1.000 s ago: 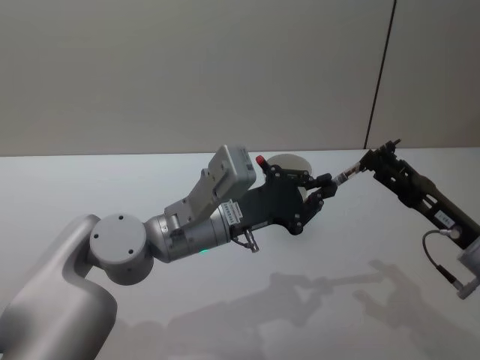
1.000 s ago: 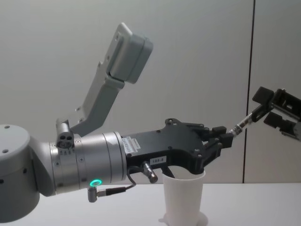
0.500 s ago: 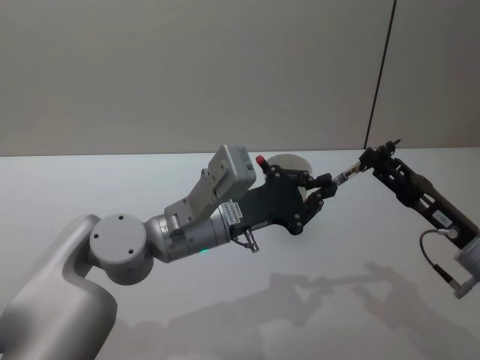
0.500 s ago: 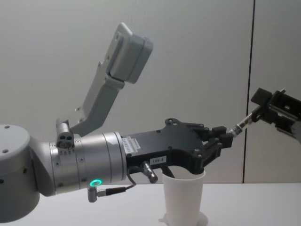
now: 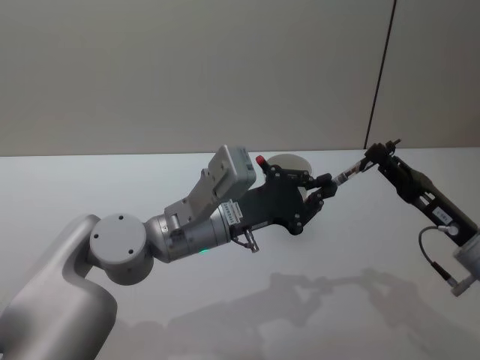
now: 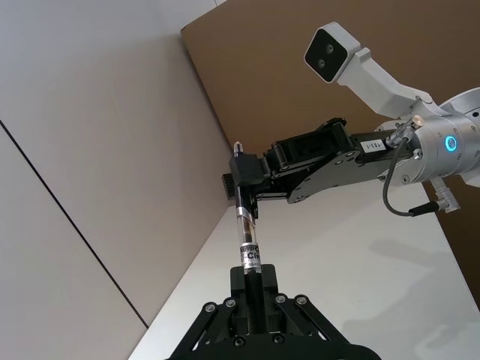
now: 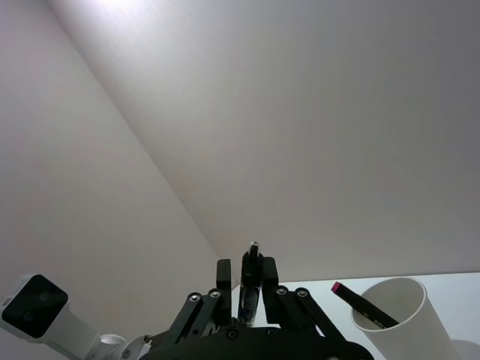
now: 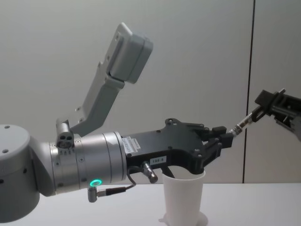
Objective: Place the pen into the pen holder.
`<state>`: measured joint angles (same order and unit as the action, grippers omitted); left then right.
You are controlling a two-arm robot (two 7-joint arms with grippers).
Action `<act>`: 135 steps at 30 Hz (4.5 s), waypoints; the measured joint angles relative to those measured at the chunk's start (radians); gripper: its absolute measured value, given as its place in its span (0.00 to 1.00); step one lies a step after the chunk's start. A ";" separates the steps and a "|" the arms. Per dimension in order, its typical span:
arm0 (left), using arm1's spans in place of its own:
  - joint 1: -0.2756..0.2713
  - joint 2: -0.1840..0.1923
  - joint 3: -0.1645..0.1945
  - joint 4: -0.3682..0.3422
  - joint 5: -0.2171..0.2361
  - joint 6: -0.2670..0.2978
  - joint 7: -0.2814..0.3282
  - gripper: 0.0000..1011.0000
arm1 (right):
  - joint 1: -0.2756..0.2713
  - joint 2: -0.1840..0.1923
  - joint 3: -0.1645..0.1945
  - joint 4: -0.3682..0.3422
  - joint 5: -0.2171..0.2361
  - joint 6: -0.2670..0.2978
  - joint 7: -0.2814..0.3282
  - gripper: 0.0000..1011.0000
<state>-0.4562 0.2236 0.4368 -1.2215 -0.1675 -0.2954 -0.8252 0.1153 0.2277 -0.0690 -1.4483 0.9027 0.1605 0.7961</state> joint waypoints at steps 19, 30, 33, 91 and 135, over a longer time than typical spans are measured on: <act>0.000 0.000 0.000 0.000 0.000 0.000 0.000 0.17 | 0.011 0.002 -0.016 0.005 0.020 -0.015 -0.017 0.12; 0.000 0.000 0.000 0.000 0.000 0.000 0.000 0.54 | 0.017 0.005 -0.024 0.006 0.020 -0.024 -0.022 0.12; 0.000 0.000 0.000 0.000 0.000 0.000 0.000 0.64 | 0.019 0.007 -0.026 0.007 0.014 -0.029 -0.022 0.12; 0.000 0.000 0.000 0.000 0.000 0.000 0.000 0.99 | 0.346 0.015 -0.077 0.269 -0.374 -0.175 0.004 0.12; 0.000 0.000 0.000 0.000 0.000 0.000 0.000 0.99 | 0.713 -0.103 -0.177 0.883 -0.483 -0.310 0.124 0.12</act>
<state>-0.4562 0.2236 0.4368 -1.2215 -0.1674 -0.2954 -0.8252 0.8278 0.1245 -0.2458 -0.5654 0.4193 -0.1490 0.9199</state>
